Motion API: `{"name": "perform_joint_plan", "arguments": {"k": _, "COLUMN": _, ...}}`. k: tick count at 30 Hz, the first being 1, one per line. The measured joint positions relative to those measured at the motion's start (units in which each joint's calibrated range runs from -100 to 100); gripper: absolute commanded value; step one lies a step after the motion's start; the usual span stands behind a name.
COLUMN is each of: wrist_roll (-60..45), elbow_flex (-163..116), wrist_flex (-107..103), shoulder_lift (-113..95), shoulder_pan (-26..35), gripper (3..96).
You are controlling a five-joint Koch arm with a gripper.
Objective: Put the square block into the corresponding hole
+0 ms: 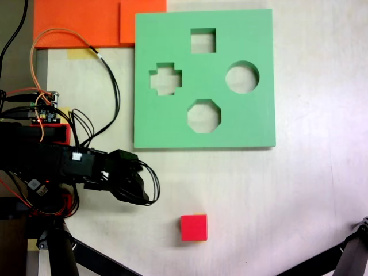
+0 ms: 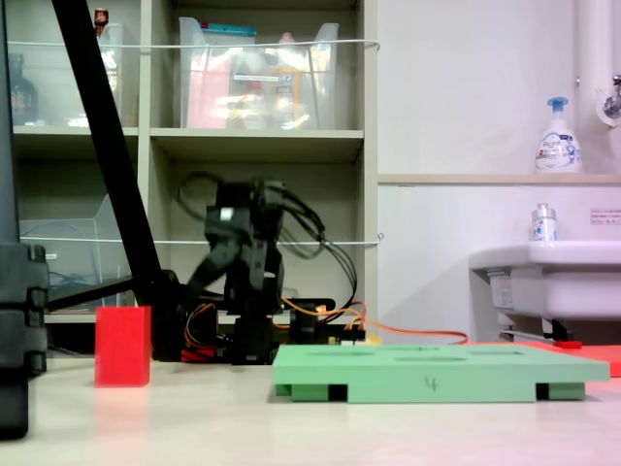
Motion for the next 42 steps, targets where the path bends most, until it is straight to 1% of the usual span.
{"name": "perform_joint_plan", "arguments": {"k": 3, "wrist_roll": 2.0, "elbow_flex": 18.5, "wrist_flex": -11.6, "shoulder_lift": 4.5, "shoulder_pan": 0.2, "gripper": 45.7}}
{"name": "perform_joint_plan", "arguments": {"k": 8, "wrist_roll": 4.0, "elbow_flex": 50.9, "wrist_flex": -31.1, "shoulder_lift": 32.0, "shoulder_pan": -1.3, "gripper": 48.6}}
{"name": "perform_joint_plan", "arguments": {"k": 10, "wrist_roll": 4.1, "elbow_flex": 55.9, "wrist_flex": -33.8, "shoulder_lift": 39.7, "shoulder_pan": -2.1, "gripper": 49.4}}
{"name": "perform_joint_plan", "arguments": {"k": 14, "wrist_roll": 4.1, "elbow_flex": 58.2, "wrist_flex": -34.2, "shoulder_lift": 47.9, "shoulder_pan": -3.8, "gripper": 51.4}}
{"name": "perform_joint_plan", "arguments": {"k": 15, "wrist_roll": 4.2, "elbow_flex": 60.1, "wrist_flex": -34.3, "shoulder_lift": 50.3, "shoulder_pan": -4.1, "gripper": 54.7}}
{"name": "perform_joint_plan", "arguments": {"k": 16, "wrist_roll": 4.1, "elbow_flex": 62.1, "wrist_flex": -34.3, "shoulder_lift": 53.1, "shoulder_pan": -4.4, "gripper": 60.4}}
{"name": "perform_joint_plan", "arguments": {"k": 17, "wrist_roll": 4.2, "elbow_flex": 64.7, "wrist_flex": -34.3, "shoulder_lift": 56.2, "shoulder_pan": -4.8, "gripper": 68.6}}
{"name": "perform_joint_plan", "arguments": {"k": 18, "wrist_roll": 4.1, "elbow_flex": 66.9, "wrist_flex": -34.3, "shoulder_lift": 59.2, "shoulder_pan": -5.3, "gripper": 79.2}}
{"name": "perform_joint_plan", "arguments": {"k": 20, "wrist_roll": 4.1, "elbow_flex": 67.8, "wrist_flex": -34.3, "shoulder_lift": 63.5, "shoulder_pan": -6.0, "gripper": 84.9}}
{"name": "perform_joint_plan", "arguments": {"k": 21, "wrist_roll": 4.1, "elbow_flex": 68.2, "wrist_flex": -34.3, "shoulder_lift": 65.8, "shoulder_pan": -6.3, "gripper": 86.1}}
{"name": "perform_joint_plan", "arguments": {"k": 26, "wrist_roll": 3.9, "elbow_flex": 73.4, "wrist_flex": -34.4, "shoulder_lift": 77.2, "shoulder_pan": -7.1, "gripper": 87.0}}
{"name": "perform_joint_plan", "arguments": {"k": 42, "wrist_roll": 2.1, "elbow_flex": 73.5, "wrist_flex": -32.2, "shoulder_lift": 98.5, "shoulder_pan": -7.6, "gripper": 86.9}}
